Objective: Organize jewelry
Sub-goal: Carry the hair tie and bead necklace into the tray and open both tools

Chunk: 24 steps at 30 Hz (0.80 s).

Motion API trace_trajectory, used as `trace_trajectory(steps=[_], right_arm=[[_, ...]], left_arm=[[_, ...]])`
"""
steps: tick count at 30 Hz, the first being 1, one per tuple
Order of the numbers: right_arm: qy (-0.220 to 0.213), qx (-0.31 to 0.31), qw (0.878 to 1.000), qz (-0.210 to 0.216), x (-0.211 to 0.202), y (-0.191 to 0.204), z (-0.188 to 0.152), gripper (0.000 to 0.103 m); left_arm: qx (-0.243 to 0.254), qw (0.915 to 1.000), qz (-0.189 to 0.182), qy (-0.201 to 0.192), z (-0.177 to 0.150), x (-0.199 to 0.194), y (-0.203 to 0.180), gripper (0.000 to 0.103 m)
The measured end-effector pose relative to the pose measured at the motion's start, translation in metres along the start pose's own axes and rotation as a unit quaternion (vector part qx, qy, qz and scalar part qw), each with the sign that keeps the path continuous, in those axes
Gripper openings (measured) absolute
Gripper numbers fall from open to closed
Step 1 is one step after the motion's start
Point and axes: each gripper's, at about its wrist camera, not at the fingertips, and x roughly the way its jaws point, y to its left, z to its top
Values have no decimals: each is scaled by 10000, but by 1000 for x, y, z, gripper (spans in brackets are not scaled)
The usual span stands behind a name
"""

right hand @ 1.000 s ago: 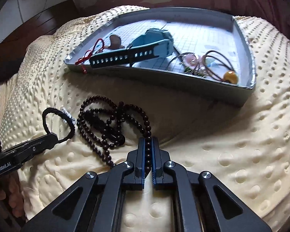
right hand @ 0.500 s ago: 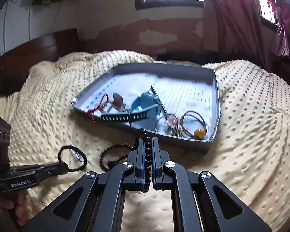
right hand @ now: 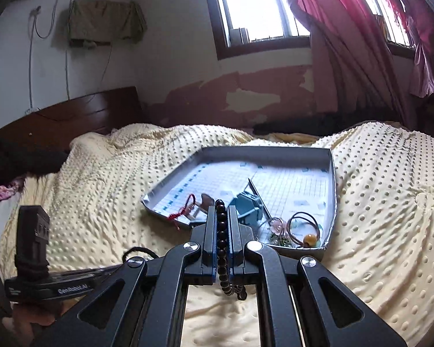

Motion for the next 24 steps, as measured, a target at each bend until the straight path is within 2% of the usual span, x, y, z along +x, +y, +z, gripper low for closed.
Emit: trace_trajectory(steps=[9,15,24], right_arm=[[-449,113,9989,92,-27,4,11,5],[-598,229,9979,-108,-25,-6,17,5],[-727,556,9942,-573,15,-44,38,5]], left_arm=[[4,10000,57,-80,-1,-3,-1,5],[251,9996,58,-137,9,-4,-15,5],[494,9975,123,-482,77,11,-42,5]])
